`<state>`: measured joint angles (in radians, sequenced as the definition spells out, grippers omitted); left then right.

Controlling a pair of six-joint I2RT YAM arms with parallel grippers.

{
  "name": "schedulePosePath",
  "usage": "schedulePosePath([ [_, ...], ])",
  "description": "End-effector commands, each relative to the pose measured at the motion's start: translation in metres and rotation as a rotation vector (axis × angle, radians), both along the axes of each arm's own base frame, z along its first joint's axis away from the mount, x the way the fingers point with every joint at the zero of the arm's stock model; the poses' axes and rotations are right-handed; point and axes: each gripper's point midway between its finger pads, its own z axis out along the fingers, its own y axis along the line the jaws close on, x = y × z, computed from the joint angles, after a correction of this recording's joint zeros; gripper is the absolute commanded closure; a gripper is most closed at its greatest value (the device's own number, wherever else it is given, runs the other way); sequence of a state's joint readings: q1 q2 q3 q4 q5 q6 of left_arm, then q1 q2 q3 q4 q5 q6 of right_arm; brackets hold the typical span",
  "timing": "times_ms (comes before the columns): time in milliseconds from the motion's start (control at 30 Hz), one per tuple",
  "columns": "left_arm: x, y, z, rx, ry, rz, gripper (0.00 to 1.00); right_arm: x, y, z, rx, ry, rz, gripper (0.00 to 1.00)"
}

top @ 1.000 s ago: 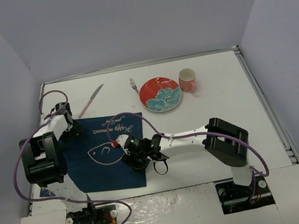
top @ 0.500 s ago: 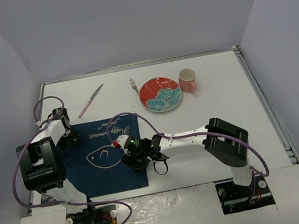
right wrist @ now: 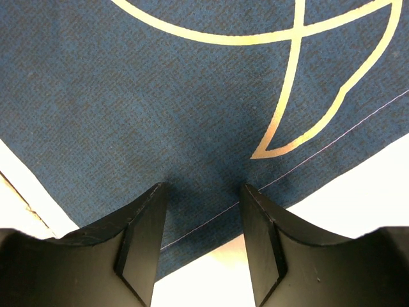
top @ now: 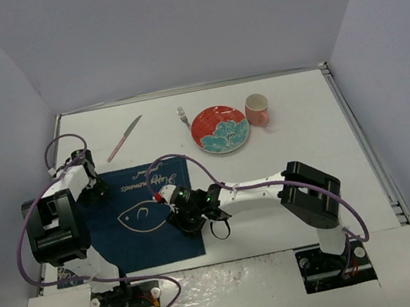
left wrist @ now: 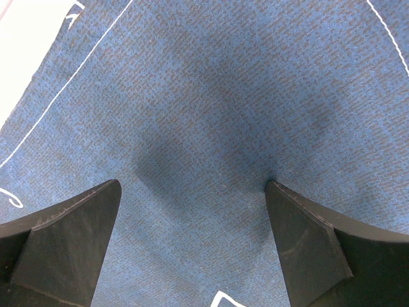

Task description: Set the dinner table for one person

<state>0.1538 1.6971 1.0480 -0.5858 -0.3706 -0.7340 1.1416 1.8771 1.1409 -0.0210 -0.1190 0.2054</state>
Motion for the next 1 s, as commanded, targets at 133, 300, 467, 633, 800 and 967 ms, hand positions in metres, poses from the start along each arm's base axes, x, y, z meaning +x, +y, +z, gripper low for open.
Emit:
schedulePosePath([
  [133,0.013,0.013,0.071,0.056,-0.138,-0.01,0.05,0.024,0.004,0.077,0.076,-0.135,-0.089,0.41],
  [300,0.029,0.004,0.124,0.046,-0.277,-0.091,0.03,0.061,-0.008,0.142,0.205,-0.236,-0.239,0.26],
  [467,0.035,-0.02,0.181,0.025,-0.463,-0.29,0.03,0.1,-0.048,0.188,0.367,-0.273,-0.459,0.19],
  [633,0.021,-0.054,0.21,0.002,-0.591,-0.505,0.03,0.13,-0.096,0.205,0.571,-0.288,-0.683,0.11],
  [800,-0.004,-0.101,0.215,-0.036,-0.675,-0.721,0.03,0.138,-0.151,0.178,0.69,-0.258,-0.859,0.03],
  [967,-0.022,-0.131,0.211,-0.063,-0.687,-0.851,0.03,0.147,-0.183,0.157,0.753,-0.187,-0.991,0.0],
])
